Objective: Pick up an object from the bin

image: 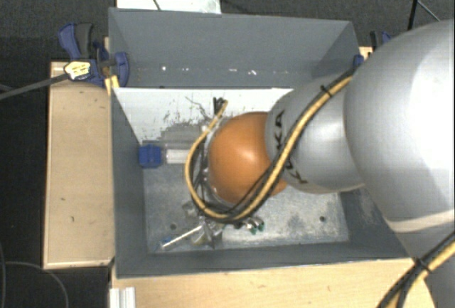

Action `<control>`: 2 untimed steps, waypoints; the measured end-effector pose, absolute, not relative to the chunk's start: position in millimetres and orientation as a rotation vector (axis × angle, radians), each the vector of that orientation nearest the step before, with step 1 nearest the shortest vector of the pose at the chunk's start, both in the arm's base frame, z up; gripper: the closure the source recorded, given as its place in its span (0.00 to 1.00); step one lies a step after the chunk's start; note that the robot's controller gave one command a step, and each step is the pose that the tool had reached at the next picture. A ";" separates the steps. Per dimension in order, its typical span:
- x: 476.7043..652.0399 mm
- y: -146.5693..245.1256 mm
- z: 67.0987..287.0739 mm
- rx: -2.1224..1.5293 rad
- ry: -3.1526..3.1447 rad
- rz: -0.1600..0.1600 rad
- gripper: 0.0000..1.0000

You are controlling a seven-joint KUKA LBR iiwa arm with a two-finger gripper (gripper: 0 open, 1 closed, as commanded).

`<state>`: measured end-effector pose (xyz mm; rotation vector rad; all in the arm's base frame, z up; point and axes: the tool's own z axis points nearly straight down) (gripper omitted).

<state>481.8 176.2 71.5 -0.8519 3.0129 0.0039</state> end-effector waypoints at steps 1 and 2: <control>483.3 176.8 128.3 -0.830 3.023 0.001 1.00; 484.5 177.3 149.3 -0.813 3.029 0.002 1.00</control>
Offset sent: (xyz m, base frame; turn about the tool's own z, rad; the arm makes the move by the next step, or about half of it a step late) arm -0.0001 0.0000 0.0536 0.0000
